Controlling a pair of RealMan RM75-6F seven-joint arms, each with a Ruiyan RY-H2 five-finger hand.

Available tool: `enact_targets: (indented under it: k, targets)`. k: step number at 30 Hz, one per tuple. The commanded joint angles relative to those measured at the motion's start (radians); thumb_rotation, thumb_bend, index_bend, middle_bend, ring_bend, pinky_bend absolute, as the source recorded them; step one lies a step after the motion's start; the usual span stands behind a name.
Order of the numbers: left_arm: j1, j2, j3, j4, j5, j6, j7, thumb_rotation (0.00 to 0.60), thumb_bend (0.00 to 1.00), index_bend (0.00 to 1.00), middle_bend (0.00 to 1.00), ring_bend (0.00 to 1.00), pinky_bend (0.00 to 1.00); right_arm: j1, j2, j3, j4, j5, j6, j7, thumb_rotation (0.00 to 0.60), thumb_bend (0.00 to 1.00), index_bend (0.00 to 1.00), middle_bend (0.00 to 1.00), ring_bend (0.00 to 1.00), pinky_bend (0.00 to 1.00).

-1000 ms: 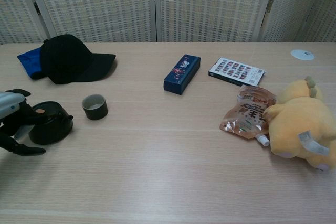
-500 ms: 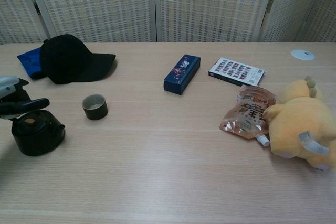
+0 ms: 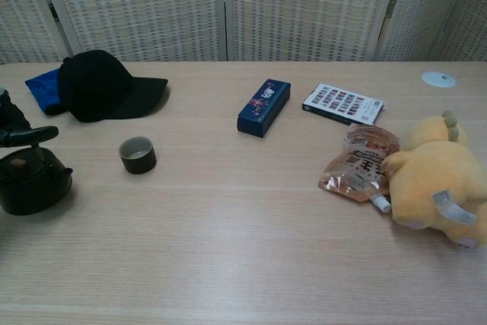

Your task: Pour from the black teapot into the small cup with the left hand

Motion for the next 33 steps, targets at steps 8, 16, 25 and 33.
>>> enact_targets:
  k: [8, 16, 25, 33]
  targets:
    - [0.006, 0.016, -0.027, -0.01, 0.018, 0.056, 0.015, 0.259, 0.22, 1.0, 1.0, 1.0, 0.42, -0.007, -0.003, -0.002, 0.005, -0.004, 0.011, 0.008, 0.6, 0.29, 0.03, 0.09, 0.0, 0.01]
    - [-0.003, 0.023, -0.041, -0.015, 0.013, 0.06, 0.032, 0.26, 0.22, 1.0, 1.0, 1.0, 0.52, -0.011, -0.005, -0.004, 0.014, -0.005, 0.014, 0.019, 0.6, 0.29, 0.03, 0.09, 0.0, 0.01]
    - [-0.025, 0.02, -0.066, -0.017, 0.0, 0.058, 0.061, 0.283, 0.24, 1.0, 1.0, 1.0, 0.55, -0.016, -0.007, -0.006, 0.019, -0.012, 0.023, 0.02, 0.6, 0.29, 0.03, 0.09, 0.0, 0.01]
    - [-0.046, 0.011, -0.083, -0.007, -0.019, 0.046, 0.075, 0.253, 0.32, 1.0, 1.0, 1.0, 0.56, -0.019, -0.009, -0.007, 0.018, -0.012, 0.024, 0.016, 0.6, 0.29, 0.03, 0.09, 0.0, 0.01]
